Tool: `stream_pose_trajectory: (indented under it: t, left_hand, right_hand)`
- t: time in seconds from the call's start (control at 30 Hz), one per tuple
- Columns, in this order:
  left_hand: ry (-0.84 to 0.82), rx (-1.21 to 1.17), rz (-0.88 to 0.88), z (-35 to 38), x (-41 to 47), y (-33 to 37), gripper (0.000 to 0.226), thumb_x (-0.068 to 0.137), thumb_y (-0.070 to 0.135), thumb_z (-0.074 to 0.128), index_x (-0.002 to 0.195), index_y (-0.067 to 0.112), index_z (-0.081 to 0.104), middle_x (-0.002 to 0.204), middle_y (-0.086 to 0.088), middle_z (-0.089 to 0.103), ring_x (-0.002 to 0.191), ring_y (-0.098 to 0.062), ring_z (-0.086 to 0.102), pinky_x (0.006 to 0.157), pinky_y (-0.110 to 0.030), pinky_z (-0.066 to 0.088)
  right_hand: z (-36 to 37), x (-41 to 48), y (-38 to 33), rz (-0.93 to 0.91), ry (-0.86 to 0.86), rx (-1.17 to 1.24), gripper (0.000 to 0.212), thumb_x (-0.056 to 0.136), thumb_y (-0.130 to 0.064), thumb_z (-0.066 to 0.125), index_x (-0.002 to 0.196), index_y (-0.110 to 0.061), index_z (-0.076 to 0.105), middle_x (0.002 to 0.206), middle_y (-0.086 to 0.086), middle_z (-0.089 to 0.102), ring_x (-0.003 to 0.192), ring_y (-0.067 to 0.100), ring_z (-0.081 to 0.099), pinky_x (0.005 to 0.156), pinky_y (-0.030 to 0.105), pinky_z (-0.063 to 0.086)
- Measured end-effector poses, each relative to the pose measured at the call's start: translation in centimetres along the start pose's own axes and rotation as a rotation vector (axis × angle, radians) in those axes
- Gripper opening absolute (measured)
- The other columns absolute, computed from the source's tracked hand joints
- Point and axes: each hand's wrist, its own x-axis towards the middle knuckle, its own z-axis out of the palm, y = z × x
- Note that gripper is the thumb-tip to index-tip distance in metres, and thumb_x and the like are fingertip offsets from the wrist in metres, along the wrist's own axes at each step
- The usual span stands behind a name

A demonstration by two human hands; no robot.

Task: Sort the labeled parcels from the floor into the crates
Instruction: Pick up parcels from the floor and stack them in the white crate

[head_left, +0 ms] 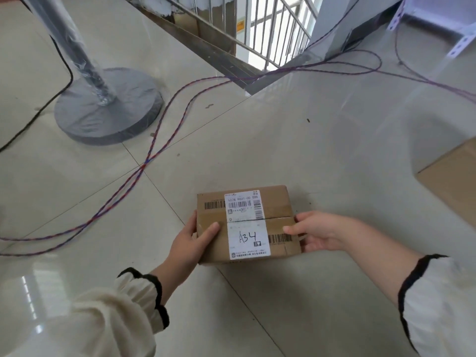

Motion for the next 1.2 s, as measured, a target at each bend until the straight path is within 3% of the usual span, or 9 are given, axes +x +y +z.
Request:
stream_pose_trajectory:
  t: [0.17, 0.37, 0.47, 0.6, 0.7, 0.8, 0.9, 1.1, 1.2]
  left_hand:
    - [-0.178, -0.128, 0.001, 1.0, -2.4, 5.8, 0.066, 0.081, 0.036, 0.070, 0.133, 0.053, 0.034, 0.118, 0.022, 0.064, 0.098, 0.003, 0.064, 0.069, -0.008, 0.050]
    - [-0.160, -0.209, 0.142, -0.3, -10.3, 18.1, 0.090, 0.060, 0.053, 0.065, 0.143, 0.045, 0.030, 0.134, 0.025, 0.053, 0.121, 0.004, 0.051, 0.104, -0.028, 0.037]
    - [-0.184, -0.281, 0.210, -0.1, -17.6, 26.9, 0.083, 0.058, 0.046, 0.065, 0.138, 0.039, 0.042, 0.123, 0.018, 0.063, 0.111, 0.001, 0.060, 0.082, -0.016, 0.050]
    - [-0.210, -0.265, 0.225, -0.1, -26.5, 38.6, 0.083, 0.054, 0.046, 0.066, 0.134, 0.038, 0.047, 0.110, 0.018, 0.069, 0.097, 0.003, 0.065, 0.068, -0.008, 0.049]
    - [-0.241, -0.194, 0.281, -0.4, -34.0, 49.8, 0.073, 0.067, 0.044, 0.067, 0.136, 0.036, 0.045, 0.113, 0.017, 0.068, 0.100, 0.005, 0.063, 0.074, -0.010, 0.048]
    - [-0.261, -0.216, 0.322, -1.8, -41.0, 58.9, 0.040, 0.093, 0.014, 0.052, 0.130, 0.030, 0.047, 0.104, 0.024, 0.069, 0.094, 0.009, 0.063, 0.072, -0.006, 0.047]
    - [-0.312, -0.172, 0.378, -2.7, -47.2, 66.1, 0.050, 0.089, 0.022, 0.060, 0.136, 0.030, 0.045, 0.117, 0.016, 0.067, 0.107, -0.001, 0.062, 0.080, -0.013, 0.050]
    - [-0.352, -0.111, 0.471, -2.9, -55.1, 72.2, 0.070, 0.075, 0.046, 0.065, 0.140, 0.042, 0.039, 0.129, 0.007, 0.061, 0.117, -0.016, 0.059, 0.100, -0.041, 0.046]
    - [-0.392, -0.117, 0.519, -1.7, -56.9, 73.8, 0.055, 0.083, 0.037, 0.063, 0.134, 0.044, 0.045, 0.123, 0.008, 0.064, 0.111, -0.014, 0.062, 0.095, -0.039, 0.046]
  right_hand:
    - [-0.5, -5.0, 0.2, -0.084, 0.208, 0.151, 0.018, 0.090, -0.017, 0.062, 0.104, -0.007, 0.065, 0.088, 0.006, 0.070, 0.076, 0.020, 0.065, 0.069, 0.031, 0.054]
    - [2.4, -19.2, -3.8, -0.444, 0.728, 0.267, 0.017, 0.087, -0.027, 0.064, 0.071, -0.021, 0.068, 0.070, -0.012, 0.069, 0.074, 0.012, 0.065, 0.074, 0.034, 0.052]
    - [3.1, -31.8, -6.2, -0.543, 0.893, 0.327, 0.004, 0.085, -0.027, 0.065, 0.081, -0.028, 0.064, 0.079, -0.018, 0.066, 0.076, -0.006, 0.059, 0.065, 0.016, 0.041]
    - [1.9, -46.5, -10.8, -0.580, 0.920, 0.365, 0.008, 0.085, -0.023, 0.064, 0.089, -0.030, 0.065, 0.079, -0.020, 0.066, 0.072, -0.011, 0.059, 0.062, 0.011, 0.040]
    - [1.0, -58.4, -16.0, -0.665, 0.889, 0.304, 0.011, 0.088, -0.020, 0.062, 0.088, -0.030, 0.066, 0.077, -0.022, 0.069, 0.072, -0.013, 0.060, 0.061, 0.002, 0.042]
    - [1.3, -69.6, -20.0, -0.715, 0.862, 0.213, 0.018, 0.090, -0.020, 0.059, 0.080, -0.035, 0.060, 0.077, -0.019, 0.066, 0.071, -0.014, 0.058, 0.062, 0.002, 0.042]
    - [1.6, -78.2, -22.1, -0.761, 0.862, 0.204, 0.011, 0.091, -0.020, 0.058, 0.086, -0.030, 0.060, 0.085, -0.013, 0.066, 0.072, -0.008, 0.059, 0.064, 0.006, 0.043]
    - [2.4, -87.0, -21.1, -0.839, 0.906, 0.253, 0.011, 0.090, -0.019, 0.058, 0.079, -0.022, 0.061, 0.068, -0.010, 0.061, 0.066, 0.009, 0.053, 0.064, 0.022, 0.043]
    - [2.2, -89.4, -20.0, -0.850, 0.962, 0.270, 0.010, 0.089, -0.022, 0.059, 0.081, -0.025, 0.064, 0.071, -0.011, 0.065, 0.068, 0.006, 0.057, 0.069, 0.031, 0.047]
